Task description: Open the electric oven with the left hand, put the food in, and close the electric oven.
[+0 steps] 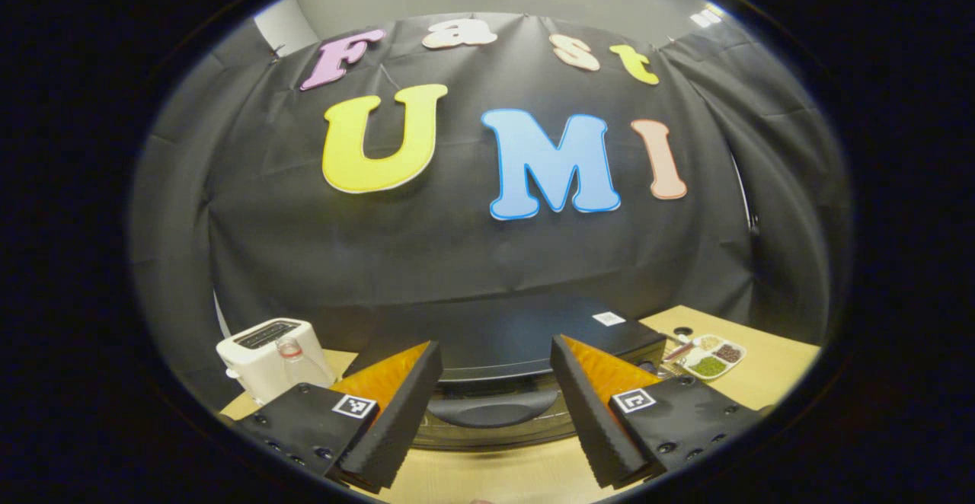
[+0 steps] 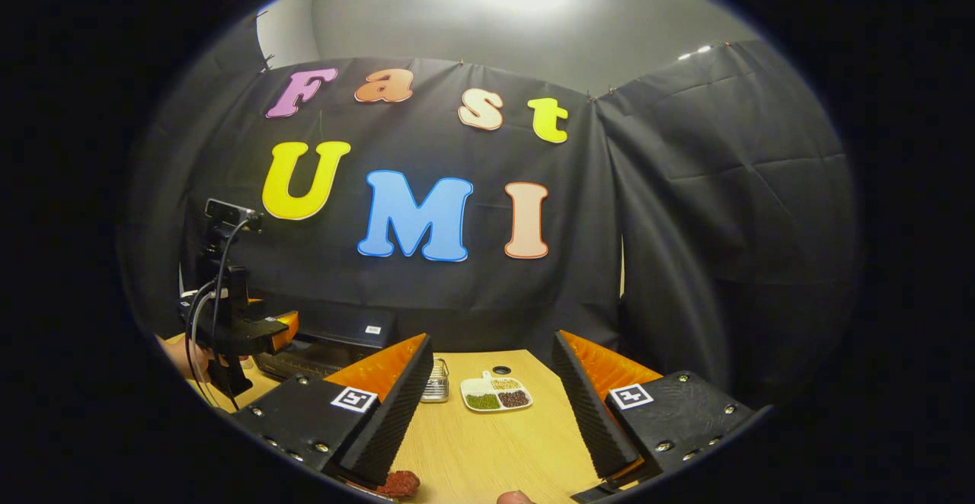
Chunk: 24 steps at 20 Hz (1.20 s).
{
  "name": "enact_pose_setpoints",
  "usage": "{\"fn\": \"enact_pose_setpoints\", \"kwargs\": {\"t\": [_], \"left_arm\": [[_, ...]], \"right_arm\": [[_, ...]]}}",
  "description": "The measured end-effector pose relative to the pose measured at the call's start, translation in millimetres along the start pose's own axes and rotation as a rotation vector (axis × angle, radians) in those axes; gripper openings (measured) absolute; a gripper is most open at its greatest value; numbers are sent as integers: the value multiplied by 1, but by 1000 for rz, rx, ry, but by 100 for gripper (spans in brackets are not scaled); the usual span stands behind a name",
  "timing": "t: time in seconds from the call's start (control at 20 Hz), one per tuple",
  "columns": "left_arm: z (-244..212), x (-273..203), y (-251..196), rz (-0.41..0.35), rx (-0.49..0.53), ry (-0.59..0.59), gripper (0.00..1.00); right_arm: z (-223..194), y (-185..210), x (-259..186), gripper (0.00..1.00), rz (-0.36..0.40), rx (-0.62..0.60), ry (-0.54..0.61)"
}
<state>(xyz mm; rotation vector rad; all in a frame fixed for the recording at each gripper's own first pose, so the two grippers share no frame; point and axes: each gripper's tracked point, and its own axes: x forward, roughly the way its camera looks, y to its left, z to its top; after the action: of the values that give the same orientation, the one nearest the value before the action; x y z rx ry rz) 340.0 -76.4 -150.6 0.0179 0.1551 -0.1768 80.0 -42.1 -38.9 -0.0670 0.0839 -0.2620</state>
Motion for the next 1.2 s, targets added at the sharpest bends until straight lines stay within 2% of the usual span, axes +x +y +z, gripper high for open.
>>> {"fn": "enact_pose_setpoints", "kwargs": {"t": [0.1,0.15,0.3,0.4,0.45,0.5,0.6,0.65,0.9,1.0,1.05,1.15,1.2], "left_arm": [[-12,9,1,3,-2,21,100],[-18,13,1,5,-5,30,97],[-29,21,0,4,-10,47,97],[-39,28,-1,6,-11,65,100],[-45,29,1,16,-12,79,97],[-46,28,1,17,-9,72,100],[-45,27,-1,19,-11,54,100],[-48,25,-1,23,-11,64,97],[-51,12,-1,27,-41,65,100],[-53,2,-3,27,-31,62,91],[-55,-2,-3,27,-32,62,97],[-59,-11,-4,28,-31,70,97],[-60,-16,-5,28,-28,75,93]], "right_arm": [[-2,-1,0,95,-10,-6,9],[-1,-1,0,95,-15,-11,9],[0,-4,-2,95,-27,-38,9],[0,-5,-2,95,-32,-45,14],[-1,-5,-2,95,-32,-47,18],[-2,-5,-3,95,-33,-50,22],[-3,-4,-3,95,-29,-50,28],[-4,-3,-3,95,-25,-51,30],[-1,2,-3,95,-3,-52,23],[0,4,-3,95,8,-55,17],[1,4,-4,95,12,-56,14],[1,4,-4,95,21,-55,11],[1,4,-5,95,26,-52,12]]}}
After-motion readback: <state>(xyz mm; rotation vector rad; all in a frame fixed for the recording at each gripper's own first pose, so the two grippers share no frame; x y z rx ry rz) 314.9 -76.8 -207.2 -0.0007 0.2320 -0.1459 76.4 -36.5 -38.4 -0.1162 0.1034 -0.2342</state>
